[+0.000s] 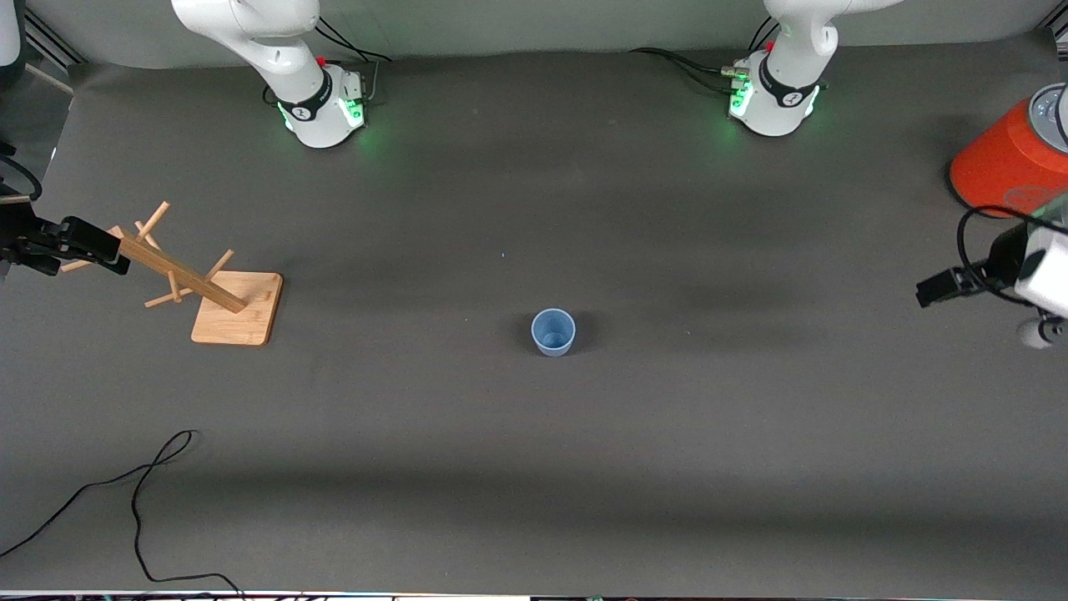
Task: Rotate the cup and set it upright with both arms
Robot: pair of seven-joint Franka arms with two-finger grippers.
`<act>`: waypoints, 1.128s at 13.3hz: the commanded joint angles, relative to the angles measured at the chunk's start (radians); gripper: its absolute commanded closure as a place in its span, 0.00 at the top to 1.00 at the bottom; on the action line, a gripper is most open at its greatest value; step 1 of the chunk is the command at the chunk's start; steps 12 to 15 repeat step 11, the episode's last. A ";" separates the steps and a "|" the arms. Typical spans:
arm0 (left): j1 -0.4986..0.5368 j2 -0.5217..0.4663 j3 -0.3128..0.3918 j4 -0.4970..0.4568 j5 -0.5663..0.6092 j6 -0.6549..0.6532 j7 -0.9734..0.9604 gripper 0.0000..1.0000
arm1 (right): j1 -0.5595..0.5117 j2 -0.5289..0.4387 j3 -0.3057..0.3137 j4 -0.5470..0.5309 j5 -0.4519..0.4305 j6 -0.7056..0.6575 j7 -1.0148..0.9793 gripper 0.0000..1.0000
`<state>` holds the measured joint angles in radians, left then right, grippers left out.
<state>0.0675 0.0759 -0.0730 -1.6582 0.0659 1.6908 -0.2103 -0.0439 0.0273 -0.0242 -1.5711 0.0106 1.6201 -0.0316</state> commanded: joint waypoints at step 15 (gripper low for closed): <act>-0.222 -0.101 0.233 -0.086 0.000 0.024 0.046 1.00 | 0.003 -0.020 -0.002 -0.012 0.008 -0.008 -0.010 1.00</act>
